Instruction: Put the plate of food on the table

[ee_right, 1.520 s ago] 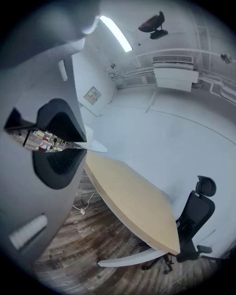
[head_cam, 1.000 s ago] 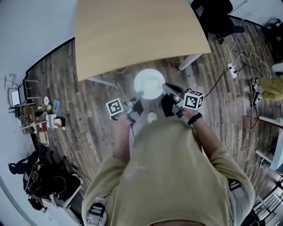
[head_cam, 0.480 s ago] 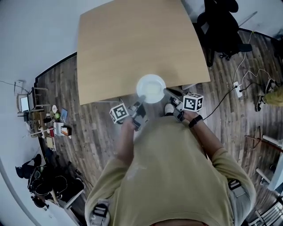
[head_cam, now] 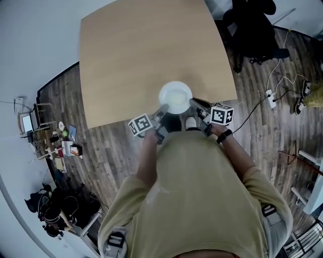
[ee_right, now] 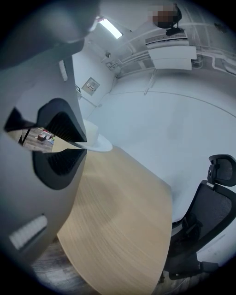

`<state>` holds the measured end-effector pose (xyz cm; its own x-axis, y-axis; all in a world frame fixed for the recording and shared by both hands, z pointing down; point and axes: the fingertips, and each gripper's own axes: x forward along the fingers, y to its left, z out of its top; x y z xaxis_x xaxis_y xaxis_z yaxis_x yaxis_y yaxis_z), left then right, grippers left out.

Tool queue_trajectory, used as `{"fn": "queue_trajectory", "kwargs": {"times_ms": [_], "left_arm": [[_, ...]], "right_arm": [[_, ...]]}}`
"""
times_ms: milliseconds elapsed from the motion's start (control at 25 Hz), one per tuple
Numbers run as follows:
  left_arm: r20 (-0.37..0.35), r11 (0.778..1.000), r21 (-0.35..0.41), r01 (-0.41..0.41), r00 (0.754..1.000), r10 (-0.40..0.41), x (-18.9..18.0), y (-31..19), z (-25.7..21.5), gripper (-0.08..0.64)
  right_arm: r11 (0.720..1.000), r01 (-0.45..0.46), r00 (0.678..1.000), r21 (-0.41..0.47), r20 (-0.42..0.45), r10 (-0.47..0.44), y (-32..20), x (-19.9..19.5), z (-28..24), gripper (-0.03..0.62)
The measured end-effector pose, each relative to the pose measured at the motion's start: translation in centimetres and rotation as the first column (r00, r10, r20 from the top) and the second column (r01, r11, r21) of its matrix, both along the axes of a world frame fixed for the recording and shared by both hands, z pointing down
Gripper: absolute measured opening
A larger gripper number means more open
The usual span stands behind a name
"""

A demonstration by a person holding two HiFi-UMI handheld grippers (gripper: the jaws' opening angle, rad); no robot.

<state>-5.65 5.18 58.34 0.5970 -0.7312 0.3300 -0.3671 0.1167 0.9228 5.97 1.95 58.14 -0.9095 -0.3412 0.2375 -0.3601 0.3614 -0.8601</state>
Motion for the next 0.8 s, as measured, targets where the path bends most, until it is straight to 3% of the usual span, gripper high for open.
{"fn": "queue_trajectory", "kwargs": {"times_ms": [200,520,800], "left_arm": [[0.099,0.998,-0.001,-0.065,0.993,0.065,-0.2,-1.6,1.8,0.037],[0.207,0.988,-0.026,-0.155,0.966,0.157,-1.5,-11.4,4.0,0.052],[0.249,0.976,-0.063,-0.209,0.944,0.218,-2.9,-17.9,5.5,0.061]], "right_arm": [[0.998,-0.054,0.998,-0.017,-0.041,0.053,-0.7,-0.1,1.7,0.052],[0.995,-0.097,0.990,-0.032,-0.106,0.093,-9.3,-1.3,3.7,0.052],[0.985,-0.162,0.976,-0.051,-0.154,0.153,-15.1,-2.6,5.1,0.052]]}}
